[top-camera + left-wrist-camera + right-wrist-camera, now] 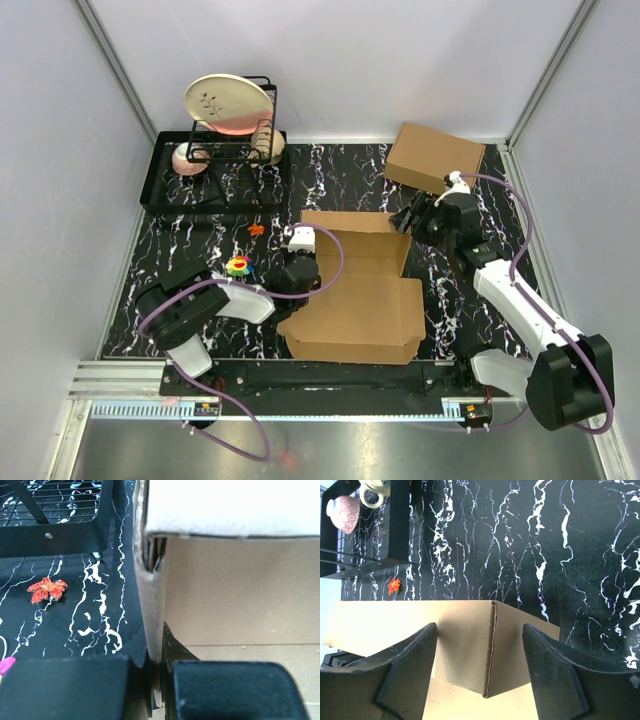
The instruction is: Fold the paper box
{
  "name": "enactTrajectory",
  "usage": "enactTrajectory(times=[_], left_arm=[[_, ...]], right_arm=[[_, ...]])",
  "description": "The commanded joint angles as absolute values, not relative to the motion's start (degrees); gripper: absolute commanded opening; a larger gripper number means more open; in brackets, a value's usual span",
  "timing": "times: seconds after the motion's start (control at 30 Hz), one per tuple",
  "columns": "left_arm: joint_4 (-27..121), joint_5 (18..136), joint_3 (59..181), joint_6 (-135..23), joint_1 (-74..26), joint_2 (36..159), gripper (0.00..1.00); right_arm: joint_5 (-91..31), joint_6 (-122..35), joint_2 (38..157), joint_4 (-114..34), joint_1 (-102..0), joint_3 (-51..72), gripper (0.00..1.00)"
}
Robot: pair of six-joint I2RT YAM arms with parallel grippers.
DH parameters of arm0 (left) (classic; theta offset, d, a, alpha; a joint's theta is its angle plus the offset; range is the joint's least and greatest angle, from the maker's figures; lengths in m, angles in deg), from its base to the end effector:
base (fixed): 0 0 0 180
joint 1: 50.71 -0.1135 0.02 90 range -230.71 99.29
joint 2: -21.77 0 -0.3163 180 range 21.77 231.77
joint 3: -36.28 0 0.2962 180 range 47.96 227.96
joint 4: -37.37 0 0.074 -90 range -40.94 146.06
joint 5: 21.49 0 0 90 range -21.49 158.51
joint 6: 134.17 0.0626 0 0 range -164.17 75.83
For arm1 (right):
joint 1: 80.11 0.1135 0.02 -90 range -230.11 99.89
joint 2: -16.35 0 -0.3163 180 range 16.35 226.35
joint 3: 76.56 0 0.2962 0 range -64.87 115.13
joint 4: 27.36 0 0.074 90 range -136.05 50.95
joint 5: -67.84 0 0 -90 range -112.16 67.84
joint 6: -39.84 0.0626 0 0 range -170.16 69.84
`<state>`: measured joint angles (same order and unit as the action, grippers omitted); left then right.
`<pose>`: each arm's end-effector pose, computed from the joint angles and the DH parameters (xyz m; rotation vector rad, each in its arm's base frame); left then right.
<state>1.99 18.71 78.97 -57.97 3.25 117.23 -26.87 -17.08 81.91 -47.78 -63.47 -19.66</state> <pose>0.2378 -0.2456 0.1583 0.0385 1.7647 -0.0404 0.2871 0.0912 0.2906 0.2541 2.1201 0.6074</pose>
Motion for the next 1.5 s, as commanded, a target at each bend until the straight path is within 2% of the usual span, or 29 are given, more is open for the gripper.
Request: enactTrajectory(times=[0.0, 0.13, 0.17, 0.27, 0.3, 0.4, 0.77, 0.93, 0.97, 1.03, 1.07, 1.17, 1.33, 1.47], left_arm=[[3.36, 15.78, 78.2, -56.73, 3.52, 118.54, 0.01], [3.71, 15.34, 77.58, -57.52, 3.7, 117.93, 0.13], [3.71, 15.34, 77.23, -57.53, 3.7, 117.4, 0.26], [3.8, 15.78, 76.27, -57.7, 3.87, 115.48, 0.48], [3.88, 16.48, 76.0, -57.44, 4.05, 114.77, 0.5], [6.34, 17.8, 75.47, -57.17, 4.58, 110.82, 0.56], [23.65, 20.61, 75.3, -59.2, 9.32, 87.02, 0.59], [26.46, 21.14, 73.98, -63.05, 10.47, 78.13, 0.59], [26.3, 20.97, 73.37, -64.11, 10.29, 75.33, 0.61], [25.51, 21.66, 72.66, -66.74, 10.12, 73.03, 0.72], [25.33, 23.15, 72.75, -67.45, 8.64, 71.36, 0.8], [25.77, 35.0, 74.06, -72.44, 1.54, 70.64, 0.84], [23.85, 54.31, 76.52, -80.37, -10.16, 75.72, 0.85], [20.24, 63.93, 77.32, -86.43, -15.63, 79.86, 0.84]], right_arm=[[-28.4, -17.64, 80.16, -43.45, -64.46, -24.35, 0.7], [-28.84, -17.73, 79.46, -41.34, -64.82, -26.9, 0.65], [-28.84, -17.81, 79.37, -41.07, -64.82, -27.16, 0.64], [-28.4, -18.25, 78.76, -41.16, -64.82, -27.69, 0.64], [-28.23, -18.34, 78.67, -41.16, -64.82, -27.78, 0.64], [-27.53, -18.78, 78.23, -41.42, -64.82, -27.96, 0.64], [-26.12, -19.66, 76.38, -41.6, -64.73, -29.71, 0.62], [-26.73, -19.84, 76.64, -41.51, -64.82, -29.8, 0.62], [-26.91, -19.75, 76.64, -41.42, -64.82, -29.89, 0.62], [-27.08, -19.75, 76.73, -41.16, -64.82, -29.89, 0.61], [-27.17, -19.84, 76.73, -40.98, -64.82, -29.98, 0.61], [-27.17, -19.92, 76.73, -40.89, -64.9, -30.07, 0.6], [-27.44, -20.1, 76.64, -40.81, -64.82, -30.42, 0.58], [-27.87, -20.27, 76.56, -40.63, -64.82, -30.68, 0.57]])
